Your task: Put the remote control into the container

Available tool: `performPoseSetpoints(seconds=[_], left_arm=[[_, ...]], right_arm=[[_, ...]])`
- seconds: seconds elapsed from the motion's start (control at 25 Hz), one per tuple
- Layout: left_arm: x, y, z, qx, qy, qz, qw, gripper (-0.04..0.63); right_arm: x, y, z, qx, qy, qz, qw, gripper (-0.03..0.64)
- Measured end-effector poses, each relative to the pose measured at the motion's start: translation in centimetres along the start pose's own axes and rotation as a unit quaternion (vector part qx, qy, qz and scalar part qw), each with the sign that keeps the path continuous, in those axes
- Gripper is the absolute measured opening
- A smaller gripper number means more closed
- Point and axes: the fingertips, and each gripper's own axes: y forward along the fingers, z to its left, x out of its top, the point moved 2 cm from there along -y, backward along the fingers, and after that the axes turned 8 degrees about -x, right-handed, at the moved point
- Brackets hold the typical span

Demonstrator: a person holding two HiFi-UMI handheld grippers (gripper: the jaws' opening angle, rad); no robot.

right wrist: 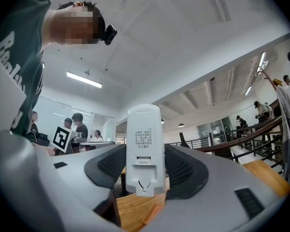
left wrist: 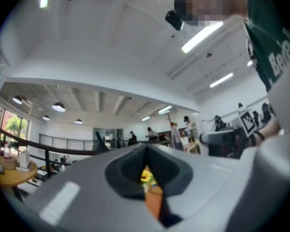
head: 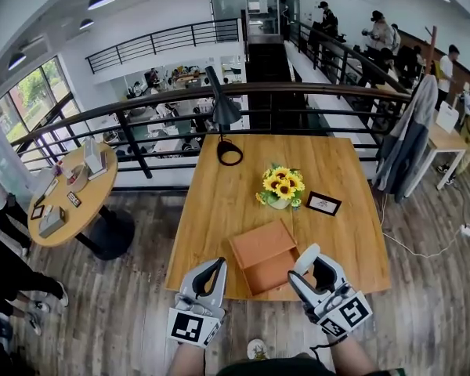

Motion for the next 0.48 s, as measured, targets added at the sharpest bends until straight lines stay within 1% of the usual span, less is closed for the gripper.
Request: performPoseSetpoints(seconds=[0.12, 0.28, 0.4, 0.48], left_arm=[[-0.2, 0.0, 0.1, -0.009, 0.003, 0.003, 1.0000, -0.003], [-0.3, 0.4, 0.4, -0.019, 0.003, 0.001, 0.9998, -0.003], [-0.2, 0.3, 0.7, -0.025, -0.016, -0.010, 0.9995, -0.003], [-0.1, 0.3, 0.8, -0.036, -0.028, -0.020, 0.9988, -0.003]], right_arm=[[-0.2, 0.2, -0.1, -0.008, 0.001, 0.001, 1.000, 0.259], [-0.3, 0.5, 0.2, -0.009, -0.010, 0.004, 1.000, 0.259], [-0.8, 0.6, 0.5, -0.011, -0.009, 0.009, 1.000, 0.259], [-1.1, 0.6, 0.7, -0.012, -0.009, 0.013, 1.000, 0.259]])
